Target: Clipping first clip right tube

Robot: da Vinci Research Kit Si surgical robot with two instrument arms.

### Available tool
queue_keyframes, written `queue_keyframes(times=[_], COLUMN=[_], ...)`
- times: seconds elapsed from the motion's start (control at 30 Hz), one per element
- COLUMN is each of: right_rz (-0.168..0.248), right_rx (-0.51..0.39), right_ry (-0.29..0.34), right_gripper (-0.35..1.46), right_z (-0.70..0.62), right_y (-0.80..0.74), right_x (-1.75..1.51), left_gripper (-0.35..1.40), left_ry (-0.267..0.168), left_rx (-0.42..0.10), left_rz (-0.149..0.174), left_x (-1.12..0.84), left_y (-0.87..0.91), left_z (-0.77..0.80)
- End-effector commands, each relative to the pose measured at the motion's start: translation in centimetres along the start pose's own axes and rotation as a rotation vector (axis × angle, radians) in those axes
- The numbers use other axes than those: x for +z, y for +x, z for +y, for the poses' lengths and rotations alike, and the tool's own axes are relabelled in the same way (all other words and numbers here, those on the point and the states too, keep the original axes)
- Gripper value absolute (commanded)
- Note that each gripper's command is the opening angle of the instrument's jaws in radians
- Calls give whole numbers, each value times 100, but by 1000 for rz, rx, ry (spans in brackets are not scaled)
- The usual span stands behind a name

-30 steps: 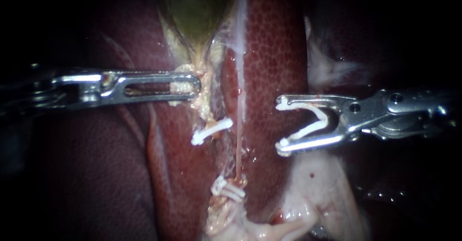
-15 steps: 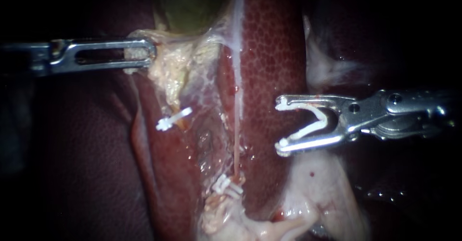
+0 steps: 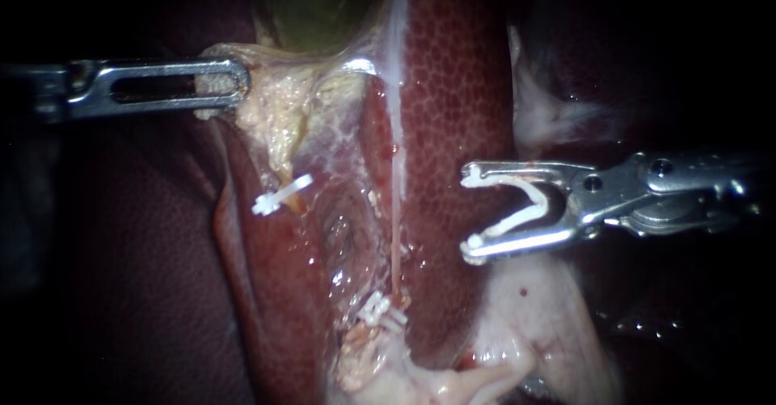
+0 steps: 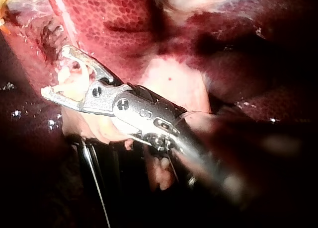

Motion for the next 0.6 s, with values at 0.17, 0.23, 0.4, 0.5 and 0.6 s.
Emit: queue_keyframes(times=[0.17, 0.23, 0.4, 0.5, 0.6], right_rz=[-26, -37, -71, -94, -115], right_rx=[-6, 5, 47, 75, 107], right_ry=[13, 16, 21, 26, 40], right_gripper=[60, 60, 60, 60, 60], right_z=[3, 7, 20, 28, 35], right_y=[-22, -34, -69, -93, -118], right_x=[19, 27, 44, 55, 66], left_gripper=[-33, -33, -33, -33, -33], left_ry=[-1, -1, -1, -1, -1], left_rx=[0, 0, 1, 0, 0], left_rz=[0, 0, 0, 0, 0], left_x=[0, 0, 0, 0, 0], left_y=[0, 1, 1, 1, 1], left_z=[0, 0, 0, 0, -1])
